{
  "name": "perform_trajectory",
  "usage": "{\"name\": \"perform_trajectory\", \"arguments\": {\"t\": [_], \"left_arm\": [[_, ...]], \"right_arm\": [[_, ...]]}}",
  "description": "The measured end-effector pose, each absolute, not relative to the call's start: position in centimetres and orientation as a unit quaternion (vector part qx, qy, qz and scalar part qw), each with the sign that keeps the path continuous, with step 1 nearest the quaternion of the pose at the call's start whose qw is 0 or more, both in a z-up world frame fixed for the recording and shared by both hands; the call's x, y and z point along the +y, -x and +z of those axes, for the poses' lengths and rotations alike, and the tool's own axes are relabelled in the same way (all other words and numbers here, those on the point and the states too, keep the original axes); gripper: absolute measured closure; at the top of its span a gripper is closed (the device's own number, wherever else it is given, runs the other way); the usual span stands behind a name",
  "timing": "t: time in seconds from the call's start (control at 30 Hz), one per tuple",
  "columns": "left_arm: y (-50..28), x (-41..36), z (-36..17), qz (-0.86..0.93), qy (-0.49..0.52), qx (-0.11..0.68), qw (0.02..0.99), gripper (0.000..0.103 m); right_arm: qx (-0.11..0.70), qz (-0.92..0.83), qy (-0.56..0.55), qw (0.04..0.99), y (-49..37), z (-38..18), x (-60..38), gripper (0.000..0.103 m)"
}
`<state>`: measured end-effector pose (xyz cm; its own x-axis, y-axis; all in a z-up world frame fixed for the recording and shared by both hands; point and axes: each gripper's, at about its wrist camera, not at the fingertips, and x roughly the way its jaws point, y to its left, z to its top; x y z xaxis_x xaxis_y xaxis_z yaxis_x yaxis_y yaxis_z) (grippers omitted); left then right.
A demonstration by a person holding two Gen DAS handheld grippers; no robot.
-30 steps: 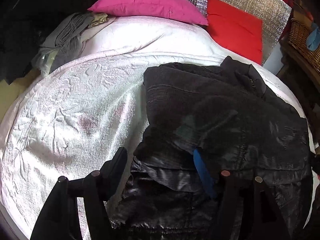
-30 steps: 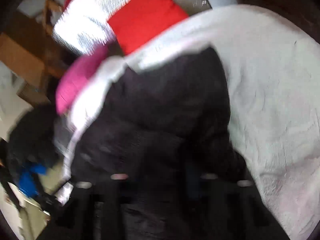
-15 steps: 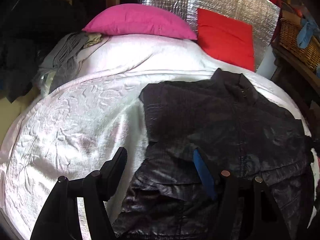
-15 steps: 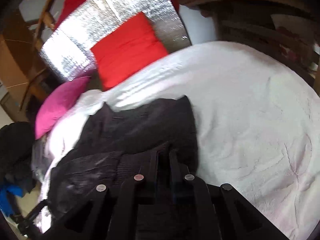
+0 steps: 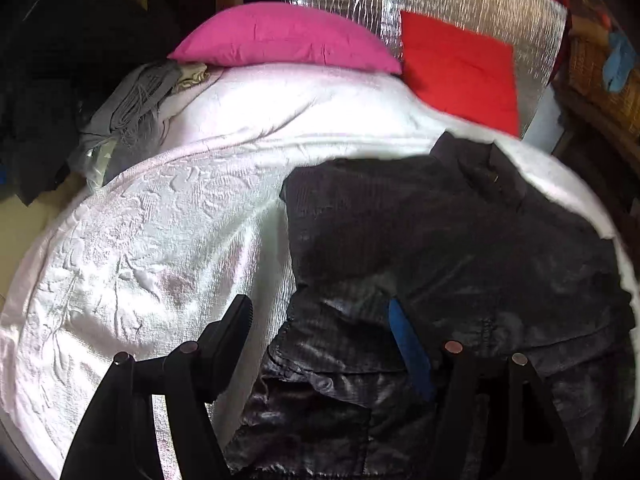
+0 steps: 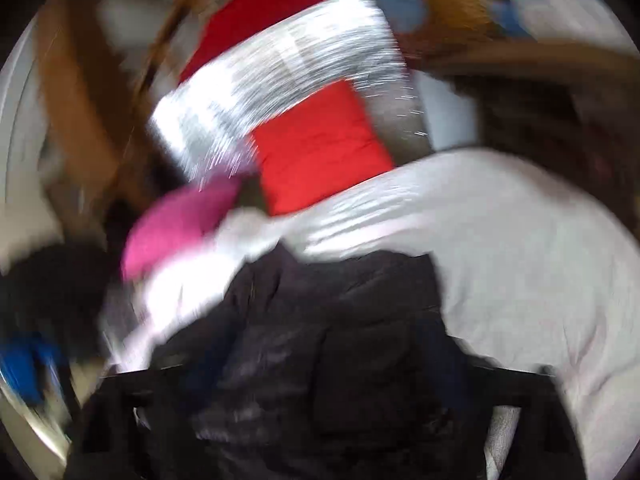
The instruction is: Fold large clothes
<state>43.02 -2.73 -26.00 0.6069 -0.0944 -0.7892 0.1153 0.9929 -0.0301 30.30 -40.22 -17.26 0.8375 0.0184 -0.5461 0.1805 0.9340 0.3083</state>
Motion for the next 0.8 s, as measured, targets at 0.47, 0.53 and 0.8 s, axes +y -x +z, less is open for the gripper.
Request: {"name": "perform_trajectory", "arguments": {"t": [0.47,0.53,0.8], "left_arm": [[-44.0,-3.5,-25.7,-0.058,-0.035,0.425,0.902,0.024],[-45.1,-4.0,-28.4,-0.055,-0.047,0.474,0.877,0.023],[-43.4,-4.2,-26.4,-0.054,-0.033,0.438,0.897,0.023]], "right_arm": [[0.367,-0.039,-0.202,0.907,-35.0,-22.3,-39.7,0.007],[0.402,-0.061,-0.200,0.891,-36.3,-24.9,-40.5,0.012],[0.354,-0.081,-0.184,0.913,-33.7,-22.1,-41.1,0.045]]}}
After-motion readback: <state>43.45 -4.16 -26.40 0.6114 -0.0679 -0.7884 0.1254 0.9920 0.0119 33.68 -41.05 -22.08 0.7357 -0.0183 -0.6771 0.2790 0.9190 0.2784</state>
